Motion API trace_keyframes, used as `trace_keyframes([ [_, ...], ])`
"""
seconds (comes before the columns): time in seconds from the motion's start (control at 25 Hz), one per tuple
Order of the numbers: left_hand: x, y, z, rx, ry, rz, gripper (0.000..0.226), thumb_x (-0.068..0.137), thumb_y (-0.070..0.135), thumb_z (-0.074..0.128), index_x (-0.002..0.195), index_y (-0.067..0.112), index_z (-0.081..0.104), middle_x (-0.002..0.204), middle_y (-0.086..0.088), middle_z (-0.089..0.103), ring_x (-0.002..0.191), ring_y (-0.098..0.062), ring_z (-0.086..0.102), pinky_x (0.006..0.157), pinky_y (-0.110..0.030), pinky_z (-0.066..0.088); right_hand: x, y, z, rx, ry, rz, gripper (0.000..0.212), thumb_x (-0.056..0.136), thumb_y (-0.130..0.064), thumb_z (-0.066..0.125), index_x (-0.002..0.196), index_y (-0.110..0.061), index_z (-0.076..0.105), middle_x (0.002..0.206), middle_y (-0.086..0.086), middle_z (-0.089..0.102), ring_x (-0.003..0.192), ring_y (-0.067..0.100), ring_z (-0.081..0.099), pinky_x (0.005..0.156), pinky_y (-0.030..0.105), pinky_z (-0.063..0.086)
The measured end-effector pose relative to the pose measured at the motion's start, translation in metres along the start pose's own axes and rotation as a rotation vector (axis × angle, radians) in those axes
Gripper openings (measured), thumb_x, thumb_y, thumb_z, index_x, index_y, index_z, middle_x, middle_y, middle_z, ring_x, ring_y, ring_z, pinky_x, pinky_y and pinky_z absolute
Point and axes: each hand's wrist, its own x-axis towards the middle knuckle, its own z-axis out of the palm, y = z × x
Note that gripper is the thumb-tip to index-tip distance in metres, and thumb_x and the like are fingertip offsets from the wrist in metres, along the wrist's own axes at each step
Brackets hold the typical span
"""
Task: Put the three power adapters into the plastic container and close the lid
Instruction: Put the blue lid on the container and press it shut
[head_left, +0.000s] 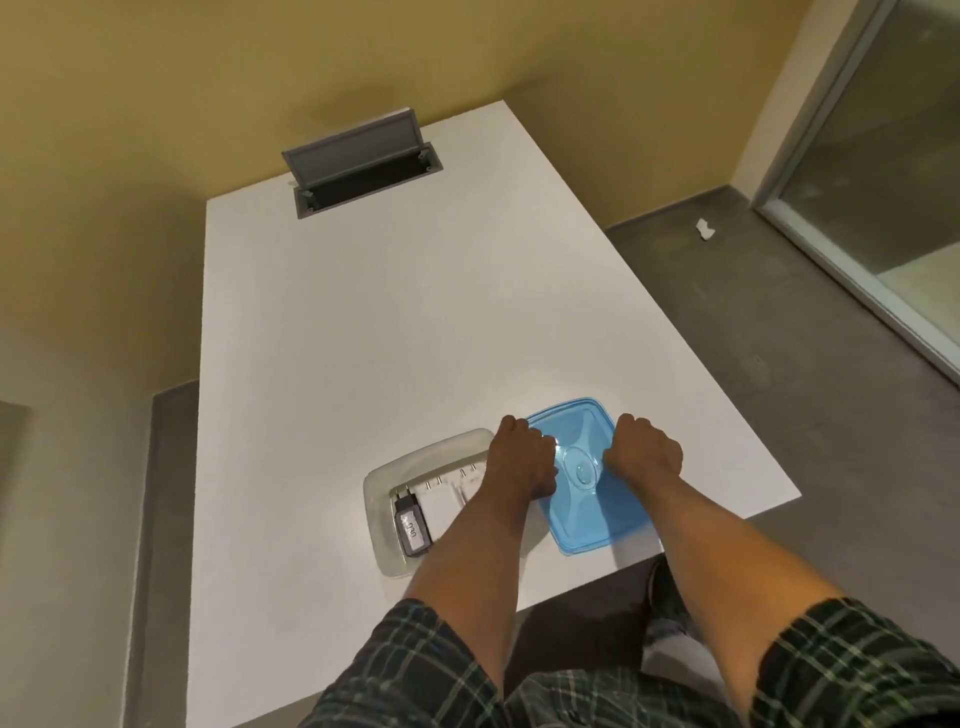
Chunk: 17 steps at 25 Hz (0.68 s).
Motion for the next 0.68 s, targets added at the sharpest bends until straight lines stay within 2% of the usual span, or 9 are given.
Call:
trace_keyframes([
  [0.12, 0.003, 0.007, 0.009, 0.073, -0.084, 0.030, 0.026, 0.091, 0.029, 0.057, 0.111, 0.016, 0.069, 0.109, -0.007, 0.073, 0.111, -0.028, 0.063, 0.109, -0.037, 0.033, 0.002, 0.004, 0.006, 0.021, 0.014, 0.006, 0.024, 0.083, -0.014, 0.055, 0.107, -0.015, 0.055, 0.108, 0.005, 0.065, 0.100, 0.029, 0.066, 0.071, 0.030, 0.041],
  [0.36, 0.010, 0.008, 0.007, 0.049, -0.166, 0.015, 0.035, 0.096, 0.036, 0.051, 0.122, 0.016, 0.064, 0.123, -0.009, 0.069, 0.121, -0.031, 0.061, 0.109, -0.041, 0.035, 0.009, 0.013, 0.008, 0.026, -0.001, 0.004, 0.023, 0.083, -0.010, 0.053, 0.103, -0.015, 0.063, 0.108, 0.006, 0.068, 0.099, 0.030, 0.066, 0.074, 0.030, 0.044],
  [0.56, 0.006, 0.003, 0.002, -0.105, -0.232, -0.056, 0.045, 0.102, 0.043, 0.042, 0.129, 0.012, 0.058, 0.133, -0.013, 0.065, 0.125, -0.034, 0.059, 0.106, -0.042, 0.040, 0.012, 0.011, -0.003, 0.144, -0.028, -0.013, 0.026, 0.084, -0.012, 0.050, 0.105, -0.014, 0.065, 0.114, 0.007, 0.068, 0.103, 0.031, 0.064, 0.081, 0.032, 0.047],
  [0.68, 0.001, -0.001, -0.007, -0.259, -0.170, -0.107, 0.040, 0.102, 0.040, 0.042, 0.125, 0.011, 0.059, 0.130, -0.013, 0.066, 0.121, -0.034, 0.062, 0.101, -0.040, 0.045, 0.011, 0.003, -0.015, 0.195, 0.021, -0.079, 0.025, 0.086, -0.015, 0.047, 0.107, -0.014, 0.060, 0.114, 0.008, 0.067, 0.100, 0.032, 0.063, 0.077, 0.032, 0.044],
])
